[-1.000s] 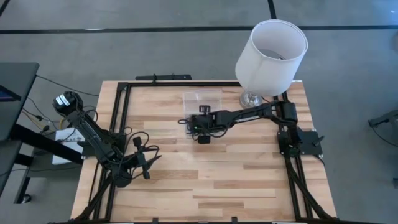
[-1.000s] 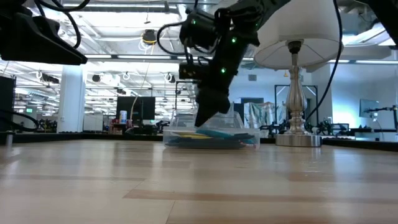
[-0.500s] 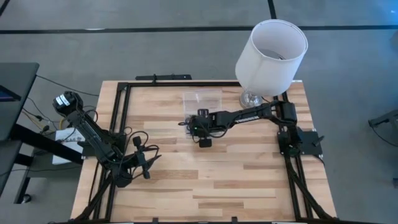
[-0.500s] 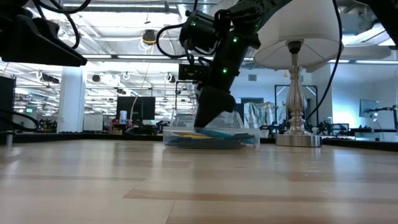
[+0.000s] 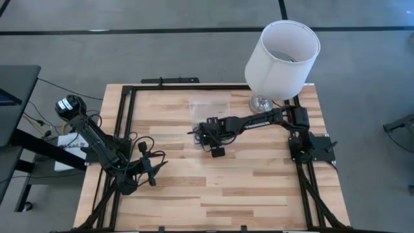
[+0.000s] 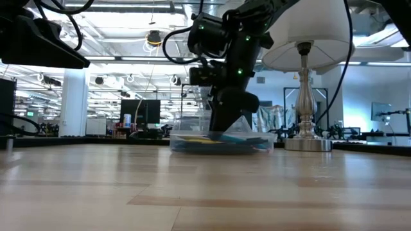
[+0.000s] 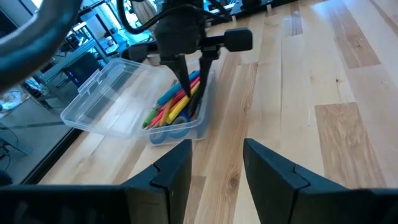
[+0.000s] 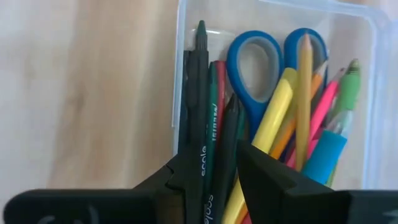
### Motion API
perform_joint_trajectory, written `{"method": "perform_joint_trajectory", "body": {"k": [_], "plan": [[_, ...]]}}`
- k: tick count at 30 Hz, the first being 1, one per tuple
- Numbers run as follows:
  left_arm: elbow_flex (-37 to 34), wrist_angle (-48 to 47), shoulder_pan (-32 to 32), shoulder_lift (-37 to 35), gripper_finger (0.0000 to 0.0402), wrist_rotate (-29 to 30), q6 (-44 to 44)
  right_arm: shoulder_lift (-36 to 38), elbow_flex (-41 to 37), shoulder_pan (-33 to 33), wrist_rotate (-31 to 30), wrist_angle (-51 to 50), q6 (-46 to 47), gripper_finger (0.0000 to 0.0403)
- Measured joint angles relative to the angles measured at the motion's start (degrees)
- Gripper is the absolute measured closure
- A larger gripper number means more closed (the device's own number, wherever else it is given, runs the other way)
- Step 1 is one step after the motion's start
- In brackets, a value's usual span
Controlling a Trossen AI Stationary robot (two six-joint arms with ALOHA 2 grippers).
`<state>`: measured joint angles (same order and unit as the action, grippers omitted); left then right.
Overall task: Pick & place school supplies into a supply box
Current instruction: Move the supply box to the center of the table
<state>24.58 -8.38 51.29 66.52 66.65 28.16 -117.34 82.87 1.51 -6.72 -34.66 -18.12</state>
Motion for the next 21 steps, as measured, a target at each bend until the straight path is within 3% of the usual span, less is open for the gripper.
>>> {"method": "perform_joint_trajectory", "body": {"k": [9,21], "plan": [[0.0,0.0,0.0,0.0,0.0262,0.0,0.0,0.0,0.0,-3.4,2.4,-1.2,0.1,0.0305],[0.0,-0.1,0.0,0.0,0.0262,1.1,0.0,0.0,0.0,-12.8,2.5,-1.8,2.4,0.0305]]}}
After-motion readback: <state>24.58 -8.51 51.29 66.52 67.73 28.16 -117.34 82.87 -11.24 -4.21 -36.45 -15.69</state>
